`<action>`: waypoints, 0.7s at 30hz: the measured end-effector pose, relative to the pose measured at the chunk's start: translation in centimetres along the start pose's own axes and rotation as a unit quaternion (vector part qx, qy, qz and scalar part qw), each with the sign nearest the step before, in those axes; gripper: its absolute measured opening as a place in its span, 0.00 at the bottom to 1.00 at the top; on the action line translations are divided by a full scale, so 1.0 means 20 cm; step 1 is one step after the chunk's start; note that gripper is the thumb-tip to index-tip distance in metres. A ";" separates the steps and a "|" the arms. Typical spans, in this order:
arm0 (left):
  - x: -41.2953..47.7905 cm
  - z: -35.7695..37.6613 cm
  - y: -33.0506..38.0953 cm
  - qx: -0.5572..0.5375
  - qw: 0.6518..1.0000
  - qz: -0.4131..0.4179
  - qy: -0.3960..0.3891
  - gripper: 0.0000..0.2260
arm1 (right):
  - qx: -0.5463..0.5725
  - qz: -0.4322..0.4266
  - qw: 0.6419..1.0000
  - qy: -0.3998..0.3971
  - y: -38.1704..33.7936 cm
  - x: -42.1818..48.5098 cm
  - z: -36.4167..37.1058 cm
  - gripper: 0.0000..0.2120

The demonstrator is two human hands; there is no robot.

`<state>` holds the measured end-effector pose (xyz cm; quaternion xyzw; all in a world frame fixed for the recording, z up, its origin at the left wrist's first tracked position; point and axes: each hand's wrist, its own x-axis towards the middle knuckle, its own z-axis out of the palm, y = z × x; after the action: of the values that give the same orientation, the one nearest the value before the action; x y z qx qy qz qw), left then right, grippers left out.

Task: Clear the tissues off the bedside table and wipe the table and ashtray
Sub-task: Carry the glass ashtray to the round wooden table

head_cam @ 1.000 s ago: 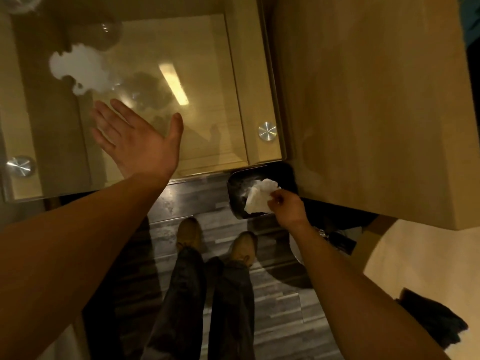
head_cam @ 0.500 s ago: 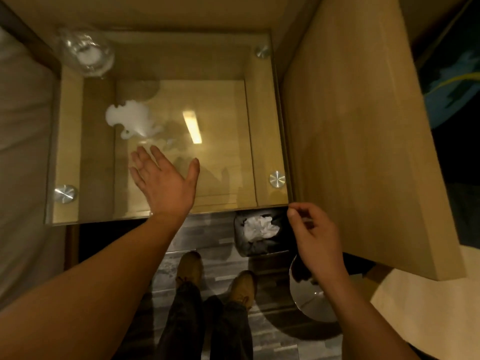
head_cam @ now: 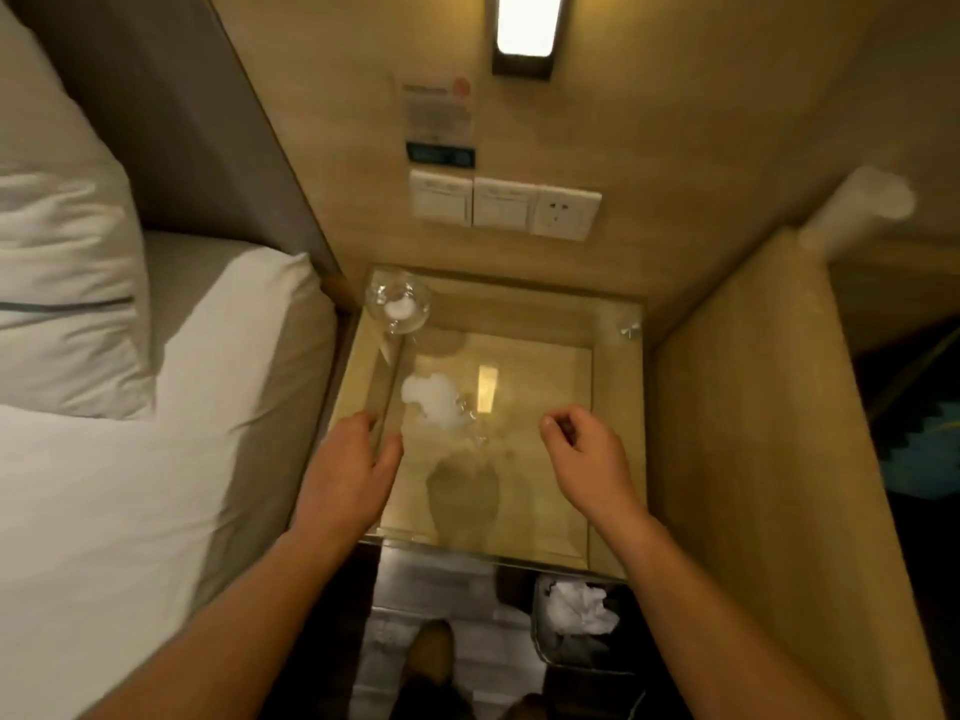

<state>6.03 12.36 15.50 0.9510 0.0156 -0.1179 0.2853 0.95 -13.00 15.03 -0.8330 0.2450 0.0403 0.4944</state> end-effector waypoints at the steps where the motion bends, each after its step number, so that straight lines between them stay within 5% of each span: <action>1: 0.02 -0.09 0.02 0.006 1.000 0.000 0.005 0.20 | -0.011 0.001 1.000 -0.011 -0.08 0.04 0.00 0.07; 9: 0.39 -0.45 0.06 0.081 0.996 0.028 -0.022 0.17 | -0.090 0.022 0.994 -0.058 -0.52 0.41 0.17 0.09; 16: 0.96 -0.32 -0.10 0.046 0.996 0.015 -0.076 0.18 | -0.112 0.045 0.990 -0.070 -0.62 0.85 0.51 0.15; 21: 1.27 -0.18 -0.23 0.097 0.991 0.028 -0.082 0.20 | -0.113 0.051 0.990 -0.070 -0.60 1.14 0.74 0.08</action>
<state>31.10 17.11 9.98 0.9614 -0.0460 -0.1889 0.1949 28.99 -4.25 10.10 -0.8654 0.2455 0.1507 0.4101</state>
